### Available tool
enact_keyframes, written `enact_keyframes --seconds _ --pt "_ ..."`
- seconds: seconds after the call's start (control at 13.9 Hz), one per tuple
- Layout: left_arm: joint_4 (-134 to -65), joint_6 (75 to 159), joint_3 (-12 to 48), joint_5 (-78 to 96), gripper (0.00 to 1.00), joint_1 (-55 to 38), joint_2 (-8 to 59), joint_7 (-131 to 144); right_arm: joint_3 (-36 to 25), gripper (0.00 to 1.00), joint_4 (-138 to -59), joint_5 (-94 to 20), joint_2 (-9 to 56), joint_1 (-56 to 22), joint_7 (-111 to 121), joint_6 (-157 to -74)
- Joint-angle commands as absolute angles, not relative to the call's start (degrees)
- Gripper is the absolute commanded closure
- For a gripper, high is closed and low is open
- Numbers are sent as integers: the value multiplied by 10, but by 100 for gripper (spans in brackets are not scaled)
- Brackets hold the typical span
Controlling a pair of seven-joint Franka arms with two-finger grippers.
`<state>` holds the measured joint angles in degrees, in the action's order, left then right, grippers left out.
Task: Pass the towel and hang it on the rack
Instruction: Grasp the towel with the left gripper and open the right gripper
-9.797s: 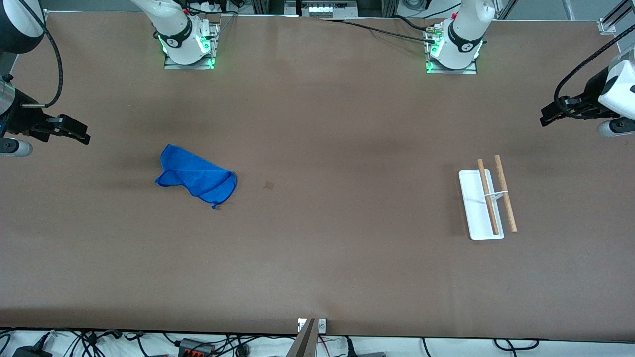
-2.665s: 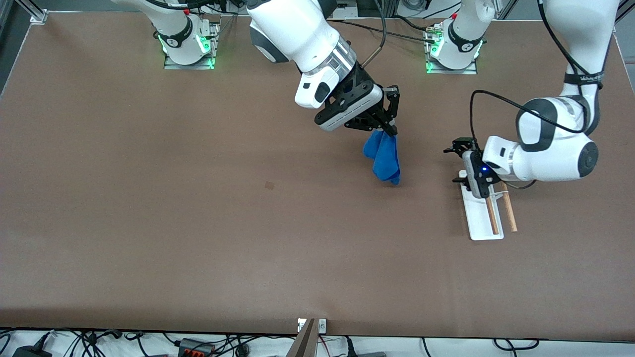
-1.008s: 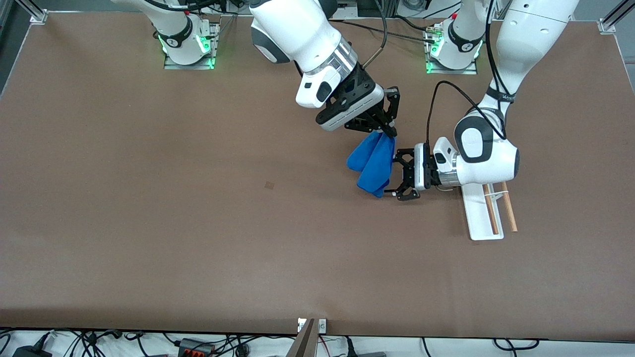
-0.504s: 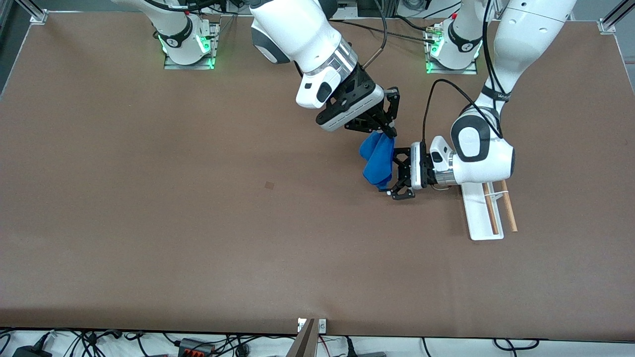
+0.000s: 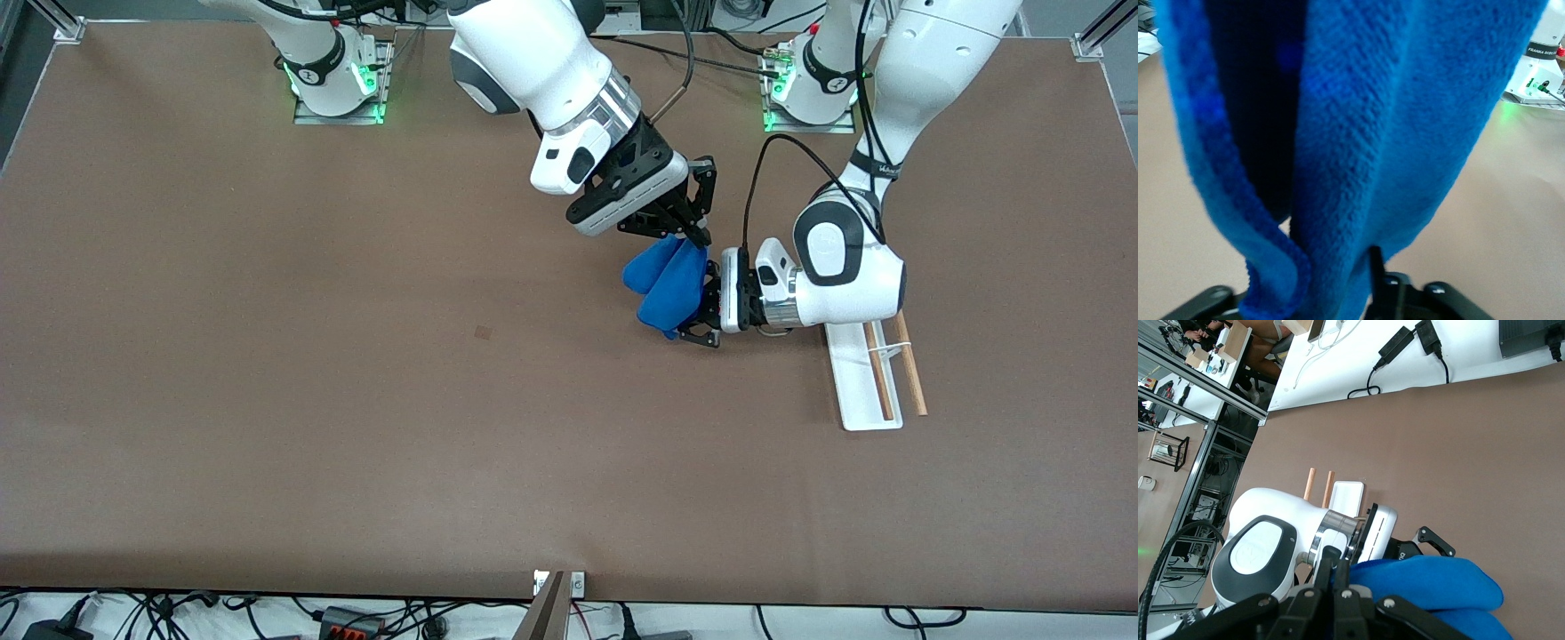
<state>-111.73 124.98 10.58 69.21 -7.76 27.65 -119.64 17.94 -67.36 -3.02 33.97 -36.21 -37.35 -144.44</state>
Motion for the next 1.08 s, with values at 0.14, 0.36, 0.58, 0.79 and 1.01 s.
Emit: enact_keyframes --seconds 0.14,0.36,0.58,0.79,1.01 --pt "-1149 1322 106 699 99 -77 234 -1205 178 100 -663 -20 345 -365 -377 -1447" --pt "-1164 1345 105 631 99 -76 214 -1167 177 96 -664 -18 345 -362 -377 -1447" --pt "-1182 1345 105 599 99 -69 186 -1095 175 0 -677 0 342 -355 -379 -1441" --pt "-1200 1338 99 567 99 -47 159 -1065 172 0 -686 32 332 -334 -377 -1390" --pt "-1221 1334 86 538 99 -33 126 -1040 167 0 -687 79 330 -303 -375 -1286"
